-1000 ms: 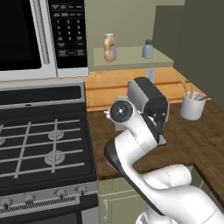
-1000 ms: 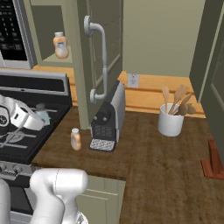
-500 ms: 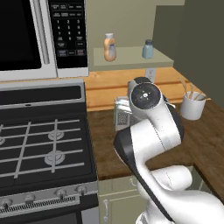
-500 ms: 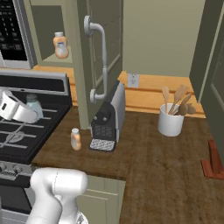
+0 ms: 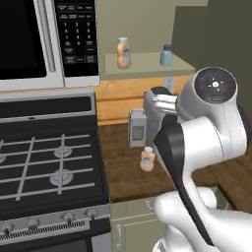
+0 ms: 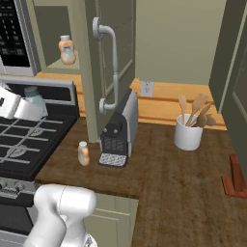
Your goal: Put the shaker and condiment bottle from the counter next to their counterparts in the cabinet.
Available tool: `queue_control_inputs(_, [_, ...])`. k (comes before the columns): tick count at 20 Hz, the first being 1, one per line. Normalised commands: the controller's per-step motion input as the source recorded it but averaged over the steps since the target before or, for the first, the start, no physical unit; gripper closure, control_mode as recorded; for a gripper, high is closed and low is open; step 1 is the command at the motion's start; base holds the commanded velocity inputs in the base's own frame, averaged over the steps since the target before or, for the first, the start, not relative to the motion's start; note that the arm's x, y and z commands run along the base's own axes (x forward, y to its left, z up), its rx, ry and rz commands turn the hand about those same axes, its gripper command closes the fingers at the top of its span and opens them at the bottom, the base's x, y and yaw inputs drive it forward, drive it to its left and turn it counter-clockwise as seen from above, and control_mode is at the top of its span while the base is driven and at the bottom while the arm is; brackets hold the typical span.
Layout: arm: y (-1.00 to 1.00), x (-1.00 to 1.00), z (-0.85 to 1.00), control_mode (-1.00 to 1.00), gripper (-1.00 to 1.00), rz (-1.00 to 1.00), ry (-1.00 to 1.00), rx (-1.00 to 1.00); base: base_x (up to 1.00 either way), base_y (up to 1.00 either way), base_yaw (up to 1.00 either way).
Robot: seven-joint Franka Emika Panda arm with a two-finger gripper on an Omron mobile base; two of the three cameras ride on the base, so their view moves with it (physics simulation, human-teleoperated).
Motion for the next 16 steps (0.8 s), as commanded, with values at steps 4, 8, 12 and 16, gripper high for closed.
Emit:
queue_control_inputs(4, [-0.57, -0.03, 0.45, -1.00, 1.00, 0.08, -0.07, 0.00, 0.00, 0.00, 0.00])
queue_control_inputs(8, [-0.14, 0.01, 0.16, -1.00, 1.00, 0.08, -0.03, -0.01, 0.00, 0.00, 0.00])
queue_control_inputs(12, [0.01, 0.55, 0.09, -1.00, 1.00, 0.01, 0.00, -0.02, 0.00, 0.00, 0.00])
queue_control_inputs(16, [-0.15, 0.91, 0.21, -1.00, 1.00, 0.00, 0.00, 0.00, 0.00, 0.00, 0.00])
